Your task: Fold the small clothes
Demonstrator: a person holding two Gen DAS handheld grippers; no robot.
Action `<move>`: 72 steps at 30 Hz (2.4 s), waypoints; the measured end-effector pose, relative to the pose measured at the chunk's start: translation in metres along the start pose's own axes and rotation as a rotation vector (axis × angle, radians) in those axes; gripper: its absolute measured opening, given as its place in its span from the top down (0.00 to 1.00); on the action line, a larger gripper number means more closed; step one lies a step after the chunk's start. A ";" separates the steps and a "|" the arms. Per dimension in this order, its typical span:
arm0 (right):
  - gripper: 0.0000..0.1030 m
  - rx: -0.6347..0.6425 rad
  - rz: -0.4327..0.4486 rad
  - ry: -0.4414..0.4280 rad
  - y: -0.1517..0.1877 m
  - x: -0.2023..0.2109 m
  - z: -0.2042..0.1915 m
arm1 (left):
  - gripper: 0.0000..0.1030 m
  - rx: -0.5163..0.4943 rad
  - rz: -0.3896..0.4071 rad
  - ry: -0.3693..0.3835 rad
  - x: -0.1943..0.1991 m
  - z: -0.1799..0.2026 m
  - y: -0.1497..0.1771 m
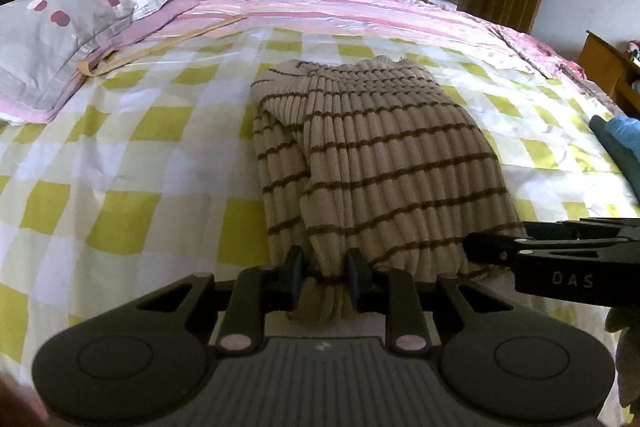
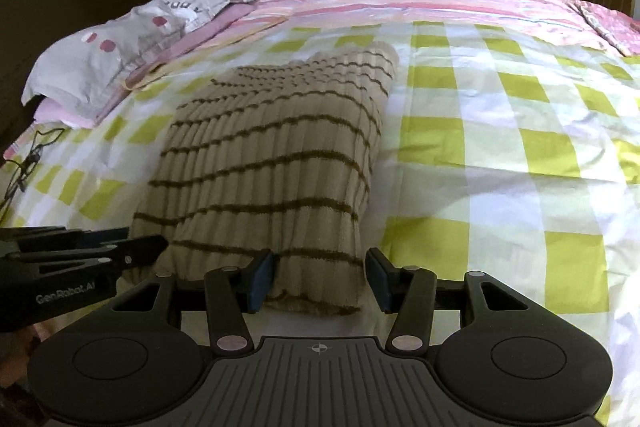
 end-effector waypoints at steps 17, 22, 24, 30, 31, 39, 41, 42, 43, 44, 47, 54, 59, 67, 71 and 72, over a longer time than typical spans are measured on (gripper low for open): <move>0.52 0.023 0.024 0.014 0.009 0.022 -0.010 | 0.70 0.003 0.005 -0.010 0.018 0.002 0.017; 0.52 0.013 0.031 0.008 0.017 0.029 -0.012 | 0.70 -0.005 0.000 -0.017 0.024 0.004 0.025; 0.52 0.011 0.030 0.009 0.020 0.031 -0.012 | 0.70 -0.012 -0.006 -0.022 0.025 0.006 0.028; 0.52 0.001 0.026 0.003 0.030 0.038 -0.013 | 0.70 -0.007 -0.021 -0.008 0.028 0.009 0.037; 0.52 -0.003 0.026 0.002 0.032 0.040 -0.013 | 0.70 -0.008 -0.022 -0.008 0.028 0.010 0.039; 0.52 -0.017 0.026 -0.002 0.045 0.047 -0.017 | 0.70 -0.023 -0.027 0.000 0.033 0.015 0.049; 0.52 -0.020 0.024 -0.004 0.049 0.048 -0.018 | 0.70 -0.027 -0.026 0.005 0.035 0.017 0.051; 0.52 -0.020 0.024 -0.005 0.050 0.048 -0.019 | 0.70 -0.029 -0.026 0.006 0.036 0.018 0.052; 0.52 -0.020 0.025 -0.004 0.051 0.049 -0.020 | 0.70 -0.033 -0.027 0.006 0.037 0.019 0.053; 0.52 -0.019 0.025 -0.004 0.052 0.049 -0.021 | 0.70 -0.036 -0.026 0.006 0.038 0.020 0.054; 0.52 -0.018 0.022 -0.002 0.055 0.050 -0.023 | 0.70 -0.031 -0.026 0.005 0.039 0.019 0.056; 0.52 -0.020 0.012 0.009 0.065 0.051 -0.024 | 0.67 -0.029 -0.024 0.011 0.043 0.021 0.059; 0.52 -0.028 0.013 0.005 0.069 0.052 -0.026 | 0.66 -0.045 -0.023 0.014 0.047 0.025 0.063; 0.51 -0.034 0.021 0.002 0.074 0.058 -0.028 | 0.64 -0.052 -0.017 0.025 0.055 0.031 0.068; 0.51 -0.038 0.024 -0.001 0.076 0.060 -0.028 | 0.62 -0.060 -0.013 0.029 0.058 0.035 0.070; 0.51 -0.038 0.024 -0.002 0.077 0.061 -0.028 | 0.62 -0.061 -0.012 0.031 0.059 0.035 0.070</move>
Point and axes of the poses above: each gripper's, at about its wrist camera, not at the fingertips, and x roughly against the way its jaws point, z to its right, y to its underside, the point moved 6 cm from there along -x, roughly the way its jaws point, and after that the axes turned 7 degrees about -y, right-handed, at the moved point
